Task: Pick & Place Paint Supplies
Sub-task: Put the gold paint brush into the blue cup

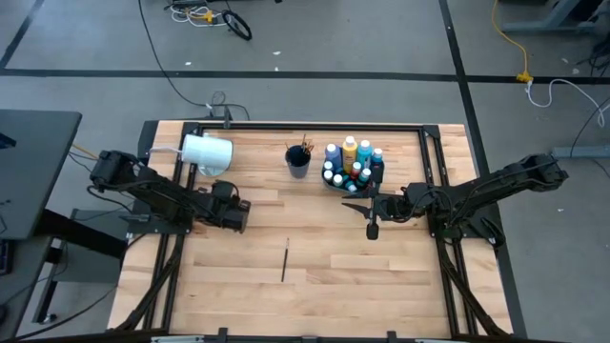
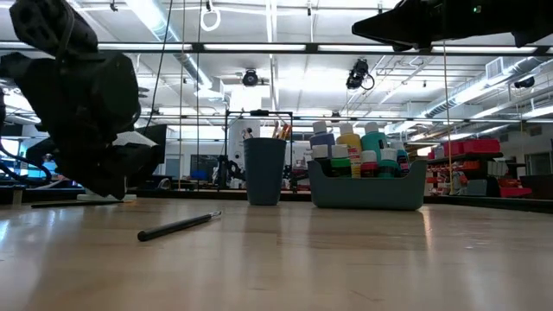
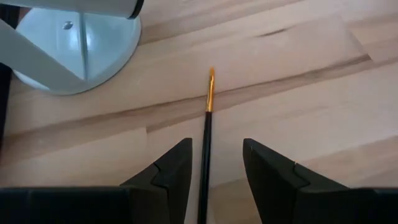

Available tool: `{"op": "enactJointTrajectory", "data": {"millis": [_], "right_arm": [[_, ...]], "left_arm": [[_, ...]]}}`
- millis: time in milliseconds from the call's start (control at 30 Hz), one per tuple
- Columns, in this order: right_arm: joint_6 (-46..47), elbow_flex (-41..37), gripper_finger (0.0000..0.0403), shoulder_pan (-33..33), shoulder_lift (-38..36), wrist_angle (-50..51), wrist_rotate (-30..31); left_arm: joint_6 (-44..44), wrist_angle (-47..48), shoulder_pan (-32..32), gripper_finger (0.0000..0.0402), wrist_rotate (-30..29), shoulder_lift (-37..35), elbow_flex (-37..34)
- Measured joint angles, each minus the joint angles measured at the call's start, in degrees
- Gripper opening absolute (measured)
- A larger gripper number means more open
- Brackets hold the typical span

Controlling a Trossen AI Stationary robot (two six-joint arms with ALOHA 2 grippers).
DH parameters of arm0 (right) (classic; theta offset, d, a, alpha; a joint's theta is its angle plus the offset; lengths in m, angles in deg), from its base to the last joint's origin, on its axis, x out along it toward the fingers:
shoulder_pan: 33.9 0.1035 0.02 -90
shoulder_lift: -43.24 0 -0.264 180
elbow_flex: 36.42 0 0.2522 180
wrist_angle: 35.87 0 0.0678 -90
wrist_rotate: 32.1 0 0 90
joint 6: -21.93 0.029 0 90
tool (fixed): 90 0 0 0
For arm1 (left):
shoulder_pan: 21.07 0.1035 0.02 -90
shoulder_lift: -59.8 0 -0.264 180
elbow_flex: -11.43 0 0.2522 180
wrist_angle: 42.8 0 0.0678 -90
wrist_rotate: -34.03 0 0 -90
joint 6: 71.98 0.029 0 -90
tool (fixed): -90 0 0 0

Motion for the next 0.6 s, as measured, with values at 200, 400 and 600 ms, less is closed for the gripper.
{"op": "enactJointTrajectory", "data": {"millis": [200,400,600], "right_arm": [[0.0,0.0,0.0071,0.0,0.0,0.0,0.0],[0.0,0.0,0.0071,0.0,0.0,0.0,0.0],[0.0,0.0,0.0071,0.0,0.0,-1.0,0.0]], "left_arm": [[0.2,-6.0,1.1,0.0153,-1.5,0.0,-3.6],[-0.5,-17.2,1.4,0.0153,-7.0,-0.1,-9.0],[2.3,-28.6,1.4,0.0153,-11.5,-0.1,-14.5]]}}
